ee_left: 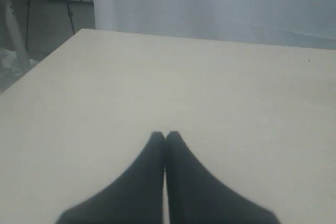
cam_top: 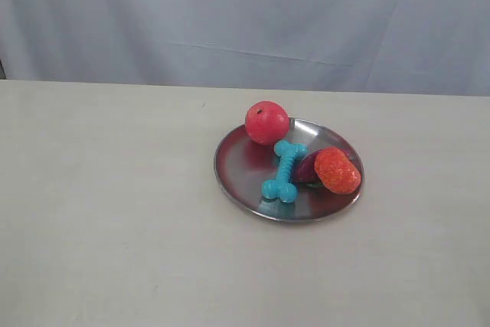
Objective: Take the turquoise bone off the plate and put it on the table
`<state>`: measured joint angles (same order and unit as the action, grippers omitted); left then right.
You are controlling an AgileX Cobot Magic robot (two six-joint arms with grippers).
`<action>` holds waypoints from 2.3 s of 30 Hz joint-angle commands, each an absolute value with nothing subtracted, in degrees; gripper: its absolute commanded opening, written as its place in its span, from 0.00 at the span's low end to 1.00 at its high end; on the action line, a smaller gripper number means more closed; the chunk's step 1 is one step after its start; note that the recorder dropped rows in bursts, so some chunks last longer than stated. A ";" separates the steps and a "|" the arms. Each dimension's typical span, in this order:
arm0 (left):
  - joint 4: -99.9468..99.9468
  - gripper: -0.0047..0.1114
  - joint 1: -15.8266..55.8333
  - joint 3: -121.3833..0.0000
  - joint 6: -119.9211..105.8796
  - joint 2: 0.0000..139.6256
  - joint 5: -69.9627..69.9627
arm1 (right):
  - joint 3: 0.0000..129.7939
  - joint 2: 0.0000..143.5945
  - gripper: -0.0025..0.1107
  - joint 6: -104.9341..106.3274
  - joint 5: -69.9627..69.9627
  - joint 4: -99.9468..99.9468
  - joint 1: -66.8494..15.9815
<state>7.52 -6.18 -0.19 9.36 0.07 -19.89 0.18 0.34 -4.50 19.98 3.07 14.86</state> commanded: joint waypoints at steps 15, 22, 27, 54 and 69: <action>7.53 0.04 -5.79 0.00 9.48 0.00 -19.85 | 0.00 0.00 0.03 -4.50 19.70 3.08 15.21; 7.53 0.04 -5.79 0.00 9.48 0.00 -19.85 | 0.00 0.00 0.03 -4.50 19.80 3.08 15.21; 7.53 0.04 -5.79 0.00 9.48 0.00 -19.85 | 0.00 0.00 0.03 -4.50 19.80 3.08 15.21; 7.53 0.04 -5.79 0.00 9.48 0.00 -19.85 | 0.00 0.00 0.03 -33.61 -38.35 2.47 15.21; 7.53 0.04 -5.79 0.00 9.48 0.00 -19.85 | 8.86 2.26 0.14 -49.82 -10.12 24.10 15.21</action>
<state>7.52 -6.18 -0.19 9.36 0.07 -19.89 5.03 0.47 -49.18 -19.75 21.86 14.86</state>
